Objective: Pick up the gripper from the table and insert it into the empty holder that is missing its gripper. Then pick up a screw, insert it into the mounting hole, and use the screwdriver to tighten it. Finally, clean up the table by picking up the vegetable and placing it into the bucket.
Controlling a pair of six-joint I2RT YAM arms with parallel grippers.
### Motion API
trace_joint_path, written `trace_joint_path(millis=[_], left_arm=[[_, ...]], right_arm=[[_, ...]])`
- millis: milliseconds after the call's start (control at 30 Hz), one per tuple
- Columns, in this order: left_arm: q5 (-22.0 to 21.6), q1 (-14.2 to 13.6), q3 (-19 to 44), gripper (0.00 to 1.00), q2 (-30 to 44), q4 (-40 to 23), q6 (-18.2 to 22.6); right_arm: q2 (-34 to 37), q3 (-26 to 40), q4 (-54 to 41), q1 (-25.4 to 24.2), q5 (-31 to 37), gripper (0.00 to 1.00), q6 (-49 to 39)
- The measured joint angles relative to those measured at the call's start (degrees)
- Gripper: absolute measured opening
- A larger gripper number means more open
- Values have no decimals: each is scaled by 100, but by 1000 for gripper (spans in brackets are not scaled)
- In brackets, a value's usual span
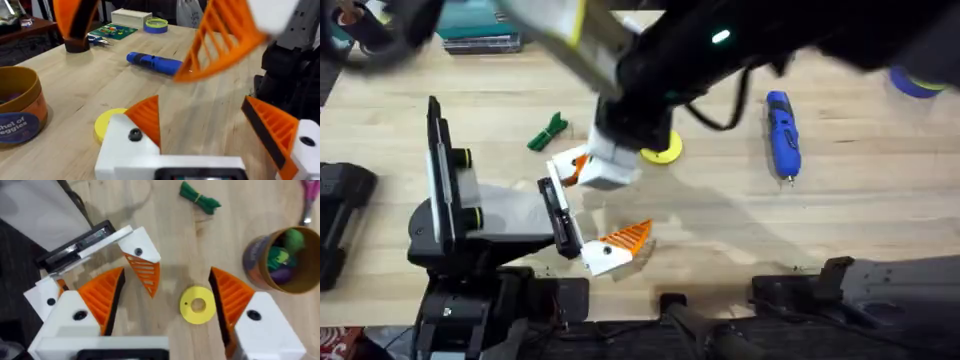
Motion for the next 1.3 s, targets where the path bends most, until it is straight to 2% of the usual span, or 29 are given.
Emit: trace_joint_path(millis=[200, 267, 467, 567, 733, 867, 1100, 1300], left_arm=[[2, 0, 0, 986, 1, 0, 0], [2, 0, 0, 985, 0, 0, 0], [0, 0, 0, 986, 2, 0, 2], [2, 0, 0, 986, 0, 0, 1], [2, 0, 0, 986, 2, 0, 0], [2, 0, -2, 985, 0, 0, 0], [2, 0, 0, 985, 0, 0, 1], [2, 0, 0, 985, 0, 0, 2]], right_arm=[[-427, 0, -108, -392, -47, 996, 0], [-571, 0, -442, -788, -390, 995, -70], [-795, -61, -783, -1176, -715, 995, -517], [-1072, -458, -534, -1284, -938, 995, -847], [-1737, -1647, 364, -1571, -1584, 995, -1276], [-2161, -2407, 583, -2004, -2250, 995, -1526], [-2549, -3188, 614, -2899, -3530, 996, -2670], [-2528, -3423, 607, -3450, -3879, 995, -3481]])
